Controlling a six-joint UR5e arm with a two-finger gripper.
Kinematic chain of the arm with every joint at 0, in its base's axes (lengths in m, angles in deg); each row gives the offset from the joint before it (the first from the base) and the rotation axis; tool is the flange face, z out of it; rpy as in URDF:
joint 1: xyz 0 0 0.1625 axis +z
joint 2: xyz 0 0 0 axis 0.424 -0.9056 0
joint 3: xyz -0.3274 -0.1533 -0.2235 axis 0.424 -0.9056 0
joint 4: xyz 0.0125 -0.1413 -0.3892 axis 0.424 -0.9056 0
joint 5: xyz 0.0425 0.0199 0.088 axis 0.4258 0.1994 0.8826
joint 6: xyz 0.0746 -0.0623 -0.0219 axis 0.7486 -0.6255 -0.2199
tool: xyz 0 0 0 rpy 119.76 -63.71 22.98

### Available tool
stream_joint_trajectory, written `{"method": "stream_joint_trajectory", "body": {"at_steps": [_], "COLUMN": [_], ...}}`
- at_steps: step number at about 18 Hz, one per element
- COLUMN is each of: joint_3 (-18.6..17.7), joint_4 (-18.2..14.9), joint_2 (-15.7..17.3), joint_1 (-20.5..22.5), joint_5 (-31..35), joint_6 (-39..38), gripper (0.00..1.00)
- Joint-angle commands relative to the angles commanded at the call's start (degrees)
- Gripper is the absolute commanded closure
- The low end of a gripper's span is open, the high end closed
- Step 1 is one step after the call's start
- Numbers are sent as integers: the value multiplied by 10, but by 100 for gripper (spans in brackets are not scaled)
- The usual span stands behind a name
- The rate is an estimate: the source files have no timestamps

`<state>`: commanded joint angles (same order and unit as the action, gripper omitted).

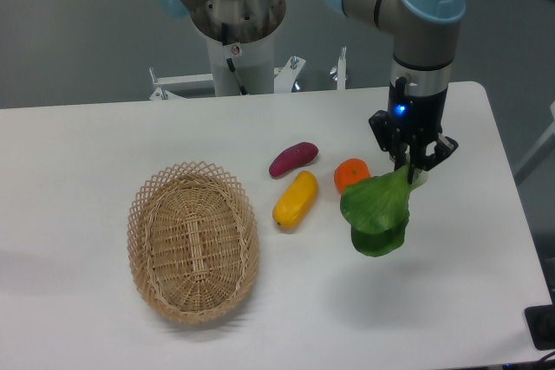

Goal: Pick up the green vegetable from the basket
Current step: 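Carry the held bok choy away from the basket beside the orange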

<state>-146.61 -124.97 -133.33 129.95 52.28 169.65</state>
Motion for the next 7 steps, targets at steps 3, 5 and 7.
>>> {"method": "stream_joint_trajectory", "body": {"at_steps": [3, 5, 7], "joint_3": [0, -1, -1], "joint_4": [0, 0, 0], "joint_2": [1, 1, 1], "joint_1": [0, -1, -1], "joint_5": [0, 0, 0], "joint_6": [-1, -3, -3], "gripper": [77, 77, 77]}}
